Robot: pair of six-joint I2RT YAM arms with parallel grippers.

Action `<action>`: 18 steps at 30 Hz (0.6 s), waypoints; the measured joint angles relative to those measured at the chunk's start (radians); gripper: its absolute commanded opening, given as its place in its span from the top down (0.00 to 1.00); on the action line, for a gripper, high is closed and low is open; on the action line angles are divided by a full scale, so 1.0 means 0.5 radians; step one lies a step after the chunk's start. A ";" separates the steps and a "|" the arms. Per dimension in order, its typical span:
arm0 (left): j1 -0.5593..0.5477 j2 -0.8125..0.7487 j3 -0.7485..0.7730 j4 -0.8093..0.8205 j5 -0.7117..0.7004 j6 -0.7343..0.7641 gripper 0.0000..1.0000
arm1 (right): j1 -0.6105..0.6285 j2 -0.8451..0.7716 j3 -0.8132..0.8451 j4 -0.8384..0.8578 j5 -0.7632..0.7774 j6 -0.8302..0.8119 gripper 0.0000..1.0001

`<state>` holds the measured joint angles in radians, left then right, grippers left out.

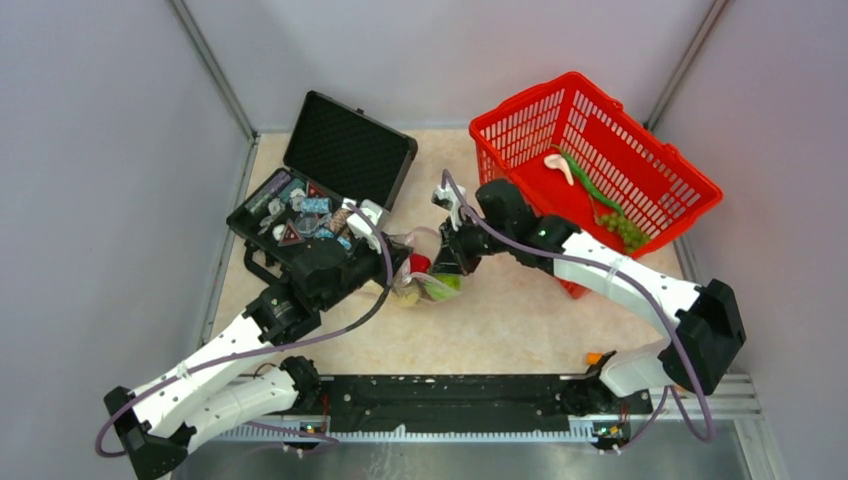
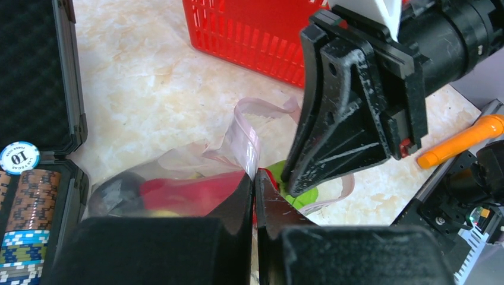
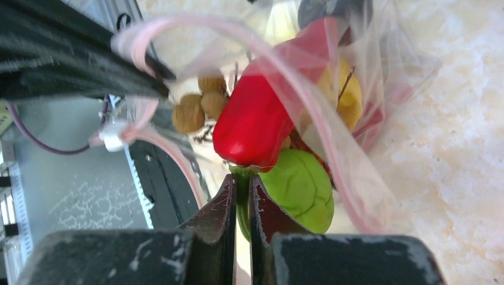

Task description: Place the food in the zip-top bag and seal the zipper

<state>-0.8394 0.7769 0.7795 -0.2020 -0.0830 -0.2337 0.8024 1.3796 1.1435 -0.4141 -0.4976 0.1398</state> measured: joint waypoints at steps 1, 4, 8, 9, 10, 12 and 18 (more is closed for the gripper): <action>0.000 0.000 0.000 0.000 0.013 0.000 1.00 | 0.000 0.008 0.000 0.043 -0.004 0.018 1.00; 0.000 0.004 0.000 0.000 0.046 -0.001 1.00 | 0.000 0.063 0.006 0.166 -0.002 0.071 1.00; -0.001 0.016 0.000 0.000 0.084 -0.002 1.00 | 0.000 0.201 0.032 0.264 0.027 0.132 0.95; -0.001 0.017 0.000 0.002 0.085 -0.002 1.00 | 0.000 0.234 0.032 0.290 0.037 0.146 0.92; -0.001 0.018 0.000 0.002 0.085 -0.004 1.00 | 0.000 0.258 0.032 0.301 0.043 0.158 0.92; -0.001 0.018 0.000 0.003 0.084 -0.006 1.00 | 0.000 0.285 0.032 0.328 0.060 0.186 0.84; 0.000 0.018 0.000 0.020 0.042 -0.008 1.00 | 0.000 0.198 0.008 0.383 0.114 0.216 0.52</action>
<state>-0.8394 0.7856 0.7795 -0.1921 -0.0620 -0.2375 0.8024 1.4788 1.1477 -0.2226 -0.4408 0.2478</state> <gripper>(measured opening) 0.002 0.420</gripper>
